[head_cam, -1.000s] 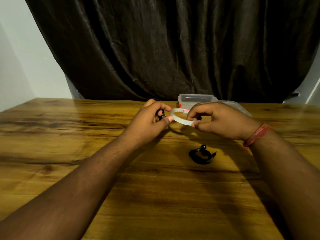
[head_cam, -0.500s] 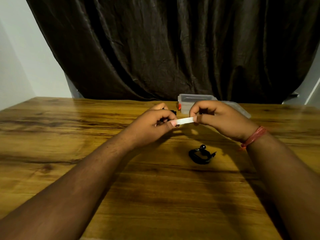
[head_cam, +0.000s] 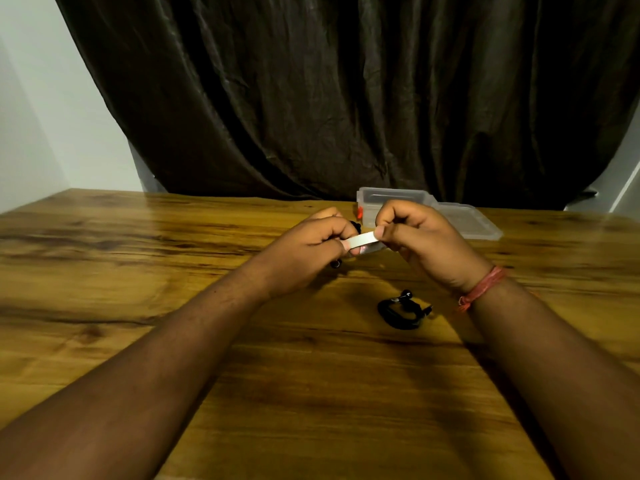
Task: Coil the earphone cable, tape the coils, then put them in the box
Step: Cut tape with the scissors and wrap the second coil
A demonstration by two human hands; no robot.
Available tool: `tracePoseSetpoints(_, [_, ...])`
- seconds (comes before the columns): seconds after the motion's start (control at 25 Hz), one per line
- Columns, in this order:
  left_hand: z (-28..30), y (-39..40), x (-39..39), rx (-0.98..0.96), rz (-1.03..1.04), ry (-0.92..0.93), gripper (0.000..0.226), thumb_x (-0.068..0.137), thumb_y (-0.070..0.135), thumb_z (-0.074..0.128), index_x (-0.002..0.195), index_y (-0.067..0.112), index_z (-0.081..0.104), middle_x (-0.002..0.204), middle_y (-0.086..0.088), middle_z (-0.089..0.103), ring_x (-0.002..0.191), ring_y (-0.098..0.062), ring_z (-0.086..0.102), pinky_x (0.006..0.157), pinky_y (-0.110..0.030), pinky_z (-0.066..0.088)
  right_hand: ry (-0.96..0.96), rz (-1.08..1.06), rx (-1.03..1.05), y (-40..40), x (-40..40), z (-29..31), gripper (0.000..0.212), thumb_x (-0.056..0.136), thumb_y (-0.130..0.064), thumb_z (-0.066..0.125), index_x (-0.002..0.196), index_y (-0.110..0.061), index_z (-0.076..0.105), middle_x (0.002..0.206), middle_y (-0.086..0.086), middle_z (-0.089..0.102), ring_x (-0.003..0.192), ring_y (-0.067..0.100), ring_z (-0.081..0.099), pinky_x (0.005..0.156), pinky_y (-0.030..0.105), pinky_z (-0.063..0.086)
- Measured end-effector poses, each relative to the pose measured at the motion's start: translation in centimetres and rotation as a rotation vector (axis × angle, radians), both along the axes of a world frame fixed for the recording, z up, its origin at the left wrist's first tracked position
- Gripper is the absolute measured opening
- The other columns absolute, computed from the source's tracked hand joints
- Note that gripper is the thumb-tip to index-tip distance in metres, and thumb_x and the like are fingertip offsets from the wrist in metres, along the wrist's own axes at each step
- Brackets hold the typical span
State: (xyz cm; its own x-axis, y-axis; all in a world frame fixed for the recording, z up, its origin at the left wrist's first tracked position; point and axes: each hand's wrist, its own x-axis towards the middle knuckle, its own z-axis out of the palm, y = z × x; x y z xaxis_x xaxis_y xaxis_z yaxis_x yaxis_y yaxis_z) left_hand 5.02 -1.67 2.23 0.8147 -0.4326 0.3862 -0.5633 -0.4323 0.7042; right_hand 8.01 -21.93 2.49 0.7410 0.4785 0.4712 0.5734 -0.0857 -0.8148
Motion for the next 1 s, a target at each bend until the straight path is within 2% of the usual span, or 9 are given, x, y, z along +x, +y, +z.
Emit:
tracePoseSetpoints(0.08, [0.02, -0.01, 0.08, -0.01, -0.006, -0.01, 0.02, 0.088, 0.009, 0.049, 0.087, 0.021, 0.065, 0.088, 0.006, 0.046, 0.08, -0.006, 0.045, 0.071, -0.023, 0.038, 0.005, -0.007, 0.024, 0.09, 0.09, -0.09, 0.011, 0.08, -0.021, 0.062, 0.07, -0.023, 0.06, 0.065, -0.012, 0.051, 0.063, 0.004, 0.044, 0.059, 0.02, 0.035])
tracePoseSetpoints(0.16, [0.12, -0.16, -0.03, -0.051, -0.018, 0.017, 0.018, 0.082, 0.009, 0.049, 0.083, 0.022, 0.062, 0.086, 0.008, 0.044, 0.077, -0.001, 0.044, 0.069, -0.018, 0.038, 0.015, -0.004, 0.053, 0.18, 0.1, -0.04, 0.012, 0.08, -0.019, 0.061, 0.069, -0.024, 0.06, 0.065, -0.012, 0.051, 0.063, 0.004, 0.044, 0.059, 0.02, 0.035])
tracePoseSetpoints(0.24, [0.22, -0.23, -0.24, -0.111, -0.039, 0.063, 0.014, 0.079, 0.017, 0.049, 0.082, 0.021, 0.063, 0.087, 0.005, 0.046, 0.078, -0.001, 0.046, 0.069, -0.015, 0.039, 0.02, 0.004, 0.069, 0.23, 0.13, -0.04, 0.013, 0.081, -0.015, 0.059, 0.07, -0.022, 0.059, 0.065, -0.012, 0.053, 0.062, 0.003, 0.045, 0.059, 0.019, 0.036])
tracePoseSetpoints(0.32, [0.09, -0.19, -0.24, -0.103, -0.031, 0.039, 0.015, 0.085, 0.024, 0.049, 0.083, 0.023, 0.064, 0.09, 0.001, 0.048, 0.083, -0.006, 0.049, 0.073, -0.018, 0.041, 0.02, 0.01, 0.071, 0.27, 0.08, -0.08, 0.014, 0.082, -0.014, 0.059, 0.07, -0.021, 0.059, 0.064, -0.012, 0.053, 0.062, 0.002, 0.045, 0.059, 0.018, 0.036])
tracePoseSetpoints(0.6, [0.23, -0.29, -0.16, -0.058, -0.024, 0.009, 0.017, 0.086, 0.021, 0.045, 0.082, 0.027, 0.061, 0.091, 0.005, 0.047, 0.081, -0.001, 0.047, 0.07, -0.012, 0.039, 0.037, 0.016, 0.122, 0.5, -0.02, -0.19, 0.01, 0.081, -0.011, 0.058, 0.072, -0.014, 0.056, 0.061, -0.012, 0.054, 0.06, -0.001, 0.046, 0.058, 0.015, 0.036])
tracePoseSetpoints(0.68, [0.29, -0.29, -0.22, -0.051, -0.025, 0.008, 0.018, 0.085, 0.019, 0.044, 0.081, 0.028, 0.06, 0.09, 0.006, 0.046, 0.079, -0.001, 0.046, 0.069, -0.012, 0.039, 0.025, 0.013, 0.115, 0.59, -0.05, -0.25, 0.009, 0.081, -0.011, 0.058, 0.072, -0.014, 0.056, 0.062, -0.013, 0.054, 0.06, -0.001, 0.047, 0.058, 0.013, 0.036])
tracePoseSetpoints(0.88, [0.17, -0.33, -0.05, -0.078, -0.013, 0.004, 0.024, 0.078, 0.014, 0.046, 0.075, 0.033, 0.059, 0.084, 0.008, 0.044, 0.079, -0.007, 0.044, 0.071, -0.024, 0.039, 0.016, 0.003, 0.141, 0.75, -0.23, -0.04, 0.009, 0.081, -0.011, 0.057, 0.073, -0.012, 0.055, 0.062, -0.015, 0.054, 0.059, -0.002, 0.046, 0.057, 0.01, 0.035])
tracePoseSetpoints(1.0, [0.07, -0.21, -0.05, -0.147, -0.047, 0.061, 0.02, 0.08, 0.016, 0.046, 0.078, 0.027, 0.062, 0.087, 0.003, 0.046, 0.082, -0.01, 0.045, 0.073, -0.024, 0.039, 0.015, 0.005, 0.151, 0.7, -0.28, 0.06, 0.008, 0.081, -0.011, 0.057, 0.073, -0.012, 0.055, 0.062, -0.015, 0.053, 0.059, -0.002, 0.046, 0.057, 0.01, 0.035])
